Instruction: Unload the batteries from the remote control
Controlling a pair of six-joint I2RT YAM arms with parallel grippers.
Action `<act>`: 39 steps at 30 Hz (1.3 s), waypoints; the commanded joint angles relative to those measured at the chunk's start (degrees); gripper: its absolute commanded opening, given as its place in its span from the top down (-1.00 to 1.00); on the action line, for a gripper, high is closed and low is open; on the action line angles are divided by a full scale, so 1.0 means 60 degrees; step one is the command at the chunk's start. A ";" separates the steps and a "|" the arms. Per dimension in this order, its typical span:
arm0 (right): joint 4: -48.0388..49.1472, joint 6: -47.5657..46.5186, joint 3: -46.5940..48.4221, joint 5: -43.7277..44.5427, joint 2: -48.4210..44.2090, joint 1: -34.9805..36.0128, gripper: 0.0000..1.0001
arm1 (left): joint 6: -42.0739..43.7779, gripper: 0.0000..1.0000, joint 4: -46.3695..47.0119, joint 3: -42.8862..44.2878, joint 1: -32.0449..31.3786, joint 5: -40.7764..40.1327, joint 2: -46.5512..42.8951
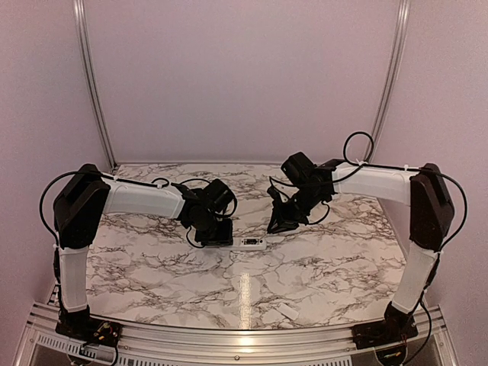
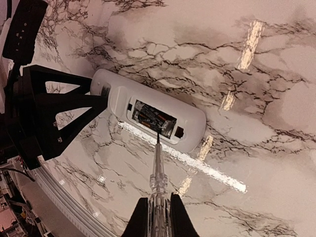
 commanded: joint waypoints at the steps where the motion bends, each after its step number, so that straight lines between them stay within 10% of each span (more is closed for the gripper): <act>1: 0.0437 0.0351 0.0087 0.0598 0.0394 0.0092 1.00 | 0.0091 0.11 -0.0106 -0.0290 -0.0380 0.0787 0.0248; 21: 0.1167 0.3017 -0.0520 0.1175 0.0344 0.0296 1.00 | -0.0028 0.11 -0.0153 -0.0219 -0.0394 0.1209 0.0264; 39: 0.2356 0.8900 -0.2109 0.3445 -0.1305 0.1770 1.00 | 0.0760 0.11 -0.0529 -0.0020 -0.0371 0.2671 0.0166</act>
